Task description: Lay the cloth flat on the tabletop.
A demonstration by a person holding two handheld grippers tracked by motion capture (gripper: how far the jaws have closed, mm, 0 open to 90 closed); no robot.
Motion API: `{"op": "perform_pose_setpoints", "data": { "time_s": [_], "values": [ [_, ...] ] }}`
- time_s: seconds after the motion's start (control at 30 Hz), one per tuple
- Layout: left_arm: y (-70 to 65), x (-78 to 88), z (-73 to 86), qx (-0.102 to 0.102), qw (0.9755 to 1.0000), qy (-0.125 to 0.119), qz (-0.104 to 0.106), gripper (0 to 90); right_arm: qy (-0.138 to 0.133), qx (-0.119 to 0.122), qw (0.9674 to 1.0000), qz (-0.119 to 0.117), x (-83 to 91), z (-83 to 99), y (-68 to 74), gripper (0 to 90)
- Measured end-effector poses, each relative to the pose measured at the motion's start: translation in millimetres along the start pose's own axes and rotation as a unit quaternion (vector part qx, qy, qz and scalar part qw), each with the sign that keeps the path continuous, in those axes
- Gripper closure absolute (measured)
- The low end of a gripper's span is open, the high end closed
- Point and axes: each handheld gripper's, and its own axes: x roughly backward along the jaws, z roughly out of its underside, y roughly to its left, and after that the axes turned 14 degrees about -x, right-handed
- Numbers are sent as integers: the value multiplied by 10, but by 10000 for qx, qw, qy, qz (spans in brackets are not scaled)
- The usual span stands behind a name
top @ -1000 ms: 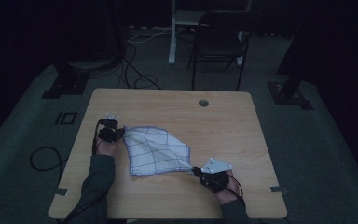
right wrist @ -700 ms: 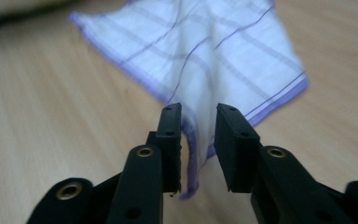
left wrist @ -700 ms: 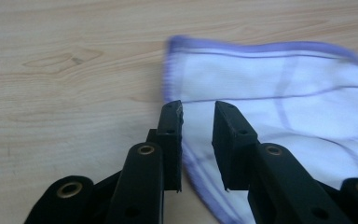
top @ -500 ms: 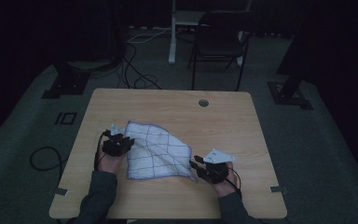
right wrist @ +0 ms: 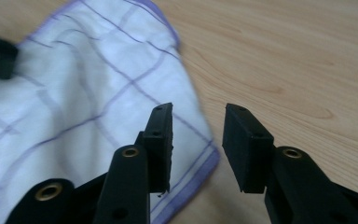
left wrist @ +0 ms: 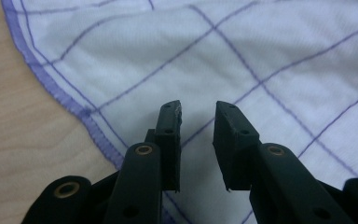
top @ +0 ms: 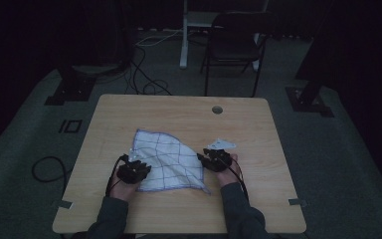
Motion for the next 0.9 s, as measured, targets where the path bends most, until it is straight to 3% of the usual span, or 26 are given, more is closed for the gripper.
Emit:
{"op": "perform_pose_setpoints", "data": {
  "time_s": [0.23,0.4,0.5,0.53,0.57,0.9],
  "values": [
    [-12,-4,23,-7,10000,-62,-31,729,305,-285,9991,-117,-226,-44,-124,582],
    [-12,-10,29,-8,9999,-102,-35,731,471,-322,9982,-158,-291,-7,-131,593],
    [-11,-12,29,-16,9999,-108,-36,731,510,-260,9981,-211,-294,2,-115,711],
    [-10,-12,30,-14,9999,-112,-31,732,508,-154,9984,-172,-287,-4,-91,806],
    [-8,-11,30,-12,9999,-108,-26,733,483,-144,9986,-165,-277,-13,-88,833],
    [30,-9,36,63,9998,-134,106,731,45,-6,9999,-149,-22,-251,-39,870]
  ]
}}
